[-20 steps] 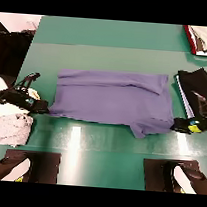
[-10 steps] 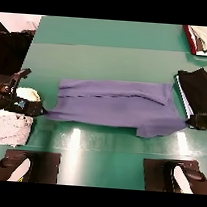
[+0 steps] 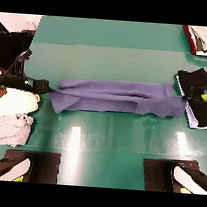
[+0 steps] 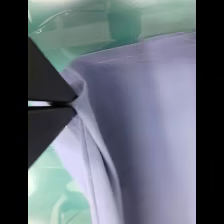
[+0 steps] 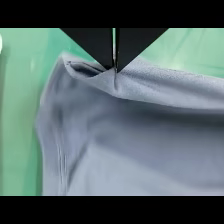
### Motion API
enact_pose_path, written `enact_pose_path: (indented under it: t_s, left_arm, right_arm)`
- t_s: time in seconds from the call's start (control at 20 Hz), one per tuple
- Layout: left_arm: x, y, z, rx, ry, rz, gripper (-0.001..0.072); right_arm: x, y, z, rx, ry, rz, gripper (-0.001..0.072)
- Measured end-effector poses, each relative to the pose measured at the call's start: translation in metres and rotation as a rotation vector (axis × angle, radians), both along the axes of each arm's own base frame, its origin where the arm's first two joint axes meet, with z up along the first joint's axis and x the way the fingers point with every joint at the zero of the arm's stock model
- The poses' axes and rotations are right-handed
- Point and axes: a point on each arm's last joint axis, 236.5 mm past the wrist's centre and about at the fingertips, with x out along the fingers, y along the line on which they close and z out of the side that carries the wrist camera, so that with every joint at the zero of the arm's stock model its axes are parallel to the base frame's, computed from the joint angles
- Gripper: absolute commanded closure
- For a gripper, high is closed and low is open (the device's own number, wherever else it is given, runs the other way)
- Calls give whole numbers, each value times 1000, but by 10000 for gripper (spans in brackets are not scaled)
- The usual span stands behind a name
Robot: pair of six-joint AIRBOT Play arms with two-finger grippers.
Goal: Fold the shirts.
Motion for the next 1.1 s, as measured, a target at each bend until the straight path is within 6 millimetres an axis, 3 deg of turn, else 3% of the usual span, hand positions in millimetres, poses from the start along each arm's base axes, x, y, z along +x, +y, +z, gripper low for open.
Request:
enact_pose_path:
  t_s: [0.3, 0.35, 0.4, 0.45, 0.5, 0.65, 0.7, 0.8, 0.85, 0.95, 1.1]
  left_arm:
    - [67, 12, -18, 17, -44, 40, 684]
    - [76, 14, -20, 20, -58, 52, 648]
    - [84, 17, -21, 25, -77, 66, 395]
    - [95, 21, -20, 30, -108, 88, 185]
    - [104, 25, -18, 28, -131, 119, 155]
    - [121, 29, -7, 12, -177, 179, 156]
    - [124, 29, -2, 6, -181, 187, 251]
    - [120, 25, 2, -7, -155, 172, 573]
    - [115, 21, 2, -17, -128, 157, 682]
    - [103, 12, 0, -39, -74, 121, 685]
    - [83, -4, -3, -57, -3, 47, 685]
  right_arm:
    - [70, 9, -27, 6, -8, 38, 686]
    - [80, 10, -32, 8, -7, 41, 610]
    - [90, 11, -36, 16, -9, 40, 328]
    - [102, 14, -40, 34, -17, 34, 251]
    - [114, 18, -44, 63, -29, 26, 252]
    - [136, 28, -43, 190, -56, -21, 253]
    - [137, 26, -42, 223, -57, -31, 253]
    - [127, 19, -42, 271, -27, -31, 252]
    - [120, 10, -43, 281, -11, -37, 249]
    - [102, -5, -48, 319, 30, -54, 60]
    - [75, -29, -66, 379, 107, -99, 59]
